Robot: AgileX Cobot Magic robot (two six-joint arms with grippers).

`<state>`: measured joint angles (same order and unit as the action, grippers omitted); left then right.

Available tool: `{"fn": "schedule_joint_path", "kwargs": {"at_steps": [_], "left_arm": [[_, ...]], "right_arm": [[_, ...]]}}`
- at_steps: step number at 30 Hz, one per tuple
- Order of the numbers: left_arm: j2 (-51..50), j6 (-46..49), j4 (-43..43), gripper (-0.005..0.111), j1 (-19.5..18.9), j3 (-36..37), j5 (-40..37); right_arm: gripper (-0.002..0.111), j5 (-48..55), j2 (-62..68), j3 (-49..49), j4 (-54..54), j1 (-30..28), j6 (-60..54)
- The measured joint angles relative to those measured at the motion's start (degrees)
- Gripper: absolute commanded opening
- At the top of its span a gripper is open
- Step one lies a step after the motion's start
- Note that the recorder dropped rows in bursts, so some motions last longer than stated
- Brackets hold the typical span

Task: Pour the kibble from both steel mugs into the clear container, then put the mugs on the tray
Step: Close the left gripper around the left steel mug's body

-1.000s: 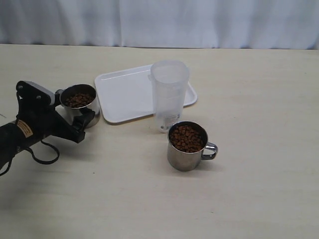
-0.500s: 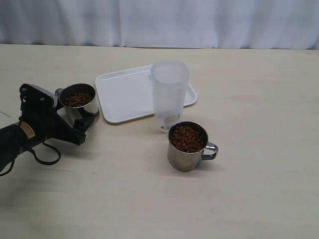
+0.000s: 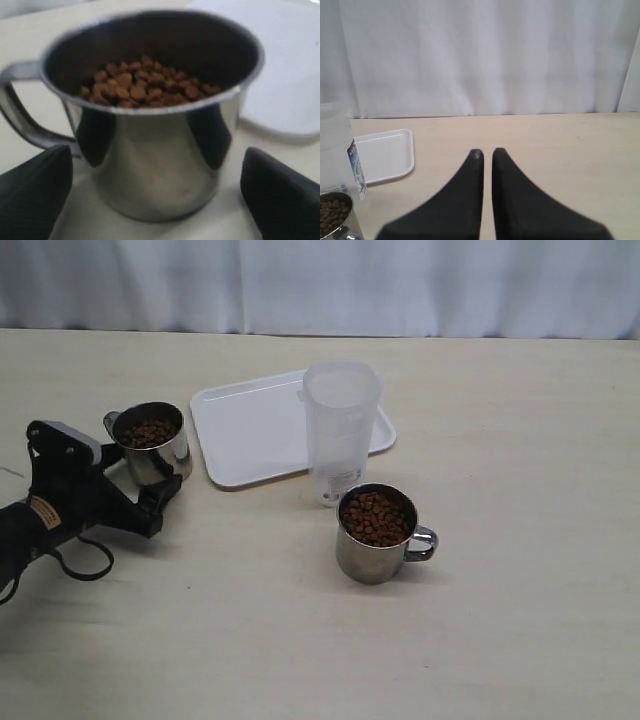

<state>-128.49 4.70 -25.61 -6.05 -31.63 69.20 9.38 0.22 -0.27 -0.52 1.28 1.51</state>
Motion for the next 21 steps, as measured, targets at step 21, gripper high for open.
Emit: {"fn": "schedule_joint_path", "kwargs": {"at_steps": [21], "left_arm": [[-1.20, 2.33, -1.93, 0.066, 0.00, -4.81, 0.08]], "right_arm": [[0.005, 0.00, 0.00, 0.00, 0.00, 0.00, 0.00]]}}
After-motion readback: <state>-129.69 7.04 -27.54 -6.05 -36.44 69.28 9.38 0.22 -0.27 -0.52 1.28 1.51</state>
